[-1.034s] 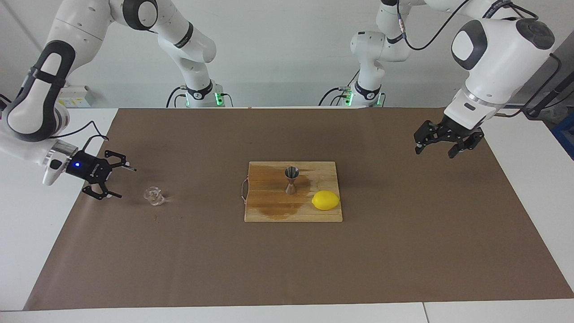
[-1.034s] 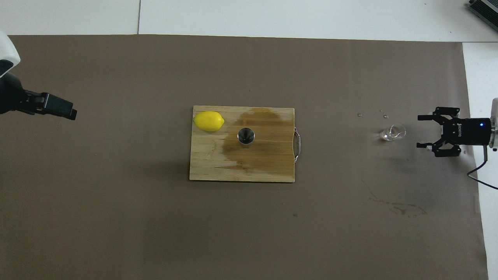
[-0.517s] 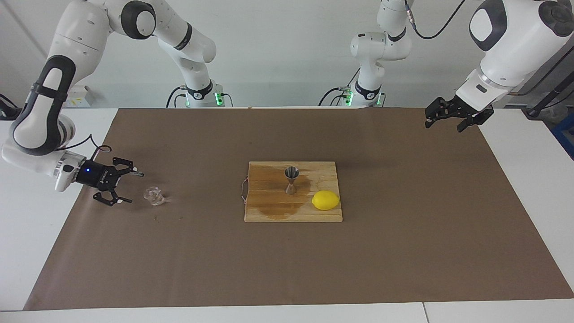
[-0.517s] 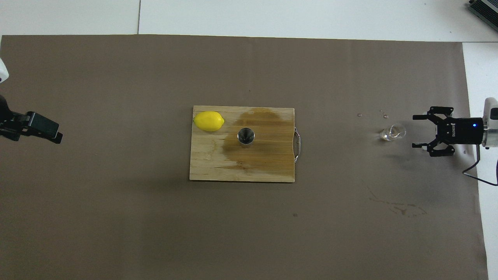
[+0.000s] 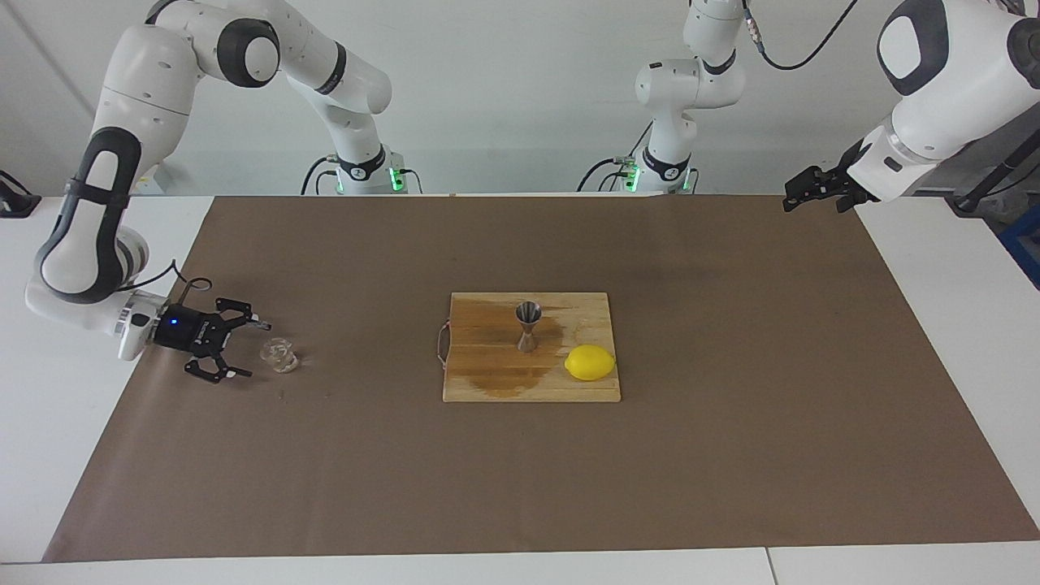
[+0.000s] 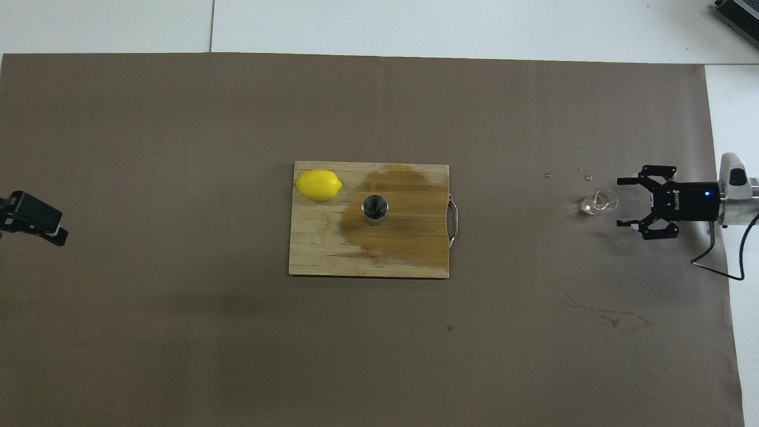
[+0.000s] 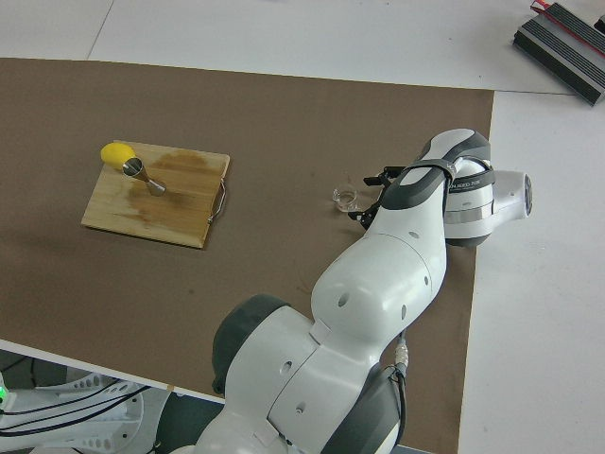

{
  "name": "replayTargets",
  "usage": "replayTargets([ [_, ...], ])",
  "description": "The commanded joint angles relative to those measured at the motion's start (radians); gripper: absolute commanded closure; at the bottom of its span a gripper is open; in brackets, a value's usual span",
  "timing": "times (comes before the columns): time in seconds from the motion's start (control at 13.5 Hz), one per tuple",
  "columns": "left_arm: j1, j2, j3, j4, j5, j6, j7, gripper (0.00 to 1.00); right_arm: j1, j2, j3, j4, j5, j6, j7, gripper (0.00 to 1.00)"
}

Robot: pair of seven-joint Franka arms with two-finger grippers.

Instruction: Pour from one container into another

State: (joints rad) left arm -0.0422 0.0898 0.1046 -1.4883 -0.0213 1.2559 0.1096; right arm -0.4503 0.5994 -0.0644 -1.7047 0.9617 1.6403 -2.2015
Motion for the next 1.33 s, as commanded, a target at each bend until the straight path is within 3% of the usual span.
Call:
replayTargets([
  [0.0, 0.013, -0.053, -0.013, -0.085, 0.021, 0.003, -0.019, 0.00, 0.018, 0.011, 0.006, 0.005, 0.054, -0.008, -0.032, 0.00],
  [0.3, 0.096, -0.097, -0.112, -0.187, 0.021, 0.054, -0.016, 0.00, 0.030, 0.011, 0.005, -0.006, 0.054, 0.007, -0.059, 0.00],
  [0.59, 0.177, -0.099, -0.222, -0.194, 0.021, 0.077, -0.018, 0.00, 0.024, 0.011, 0.003, -0.023, 0.034, 0.024, -0.095, 0.00],
  [1.03, 0.165, -0.107, -0.232, -0.196, 0.020, 0.140, -0.024, 0.00, 0.027, 0.008, 0.005, -0.039, 0.032, 0.044, -0.107, 0.01],
  [1.26, 0.162, -0.104, -0.229, -0.185, 0.020, 0.227, -0.022, 0.00, 0.035, 0.006, 0.005, -0.041, 0.035, 0.039, -0.099, 0.09],
])
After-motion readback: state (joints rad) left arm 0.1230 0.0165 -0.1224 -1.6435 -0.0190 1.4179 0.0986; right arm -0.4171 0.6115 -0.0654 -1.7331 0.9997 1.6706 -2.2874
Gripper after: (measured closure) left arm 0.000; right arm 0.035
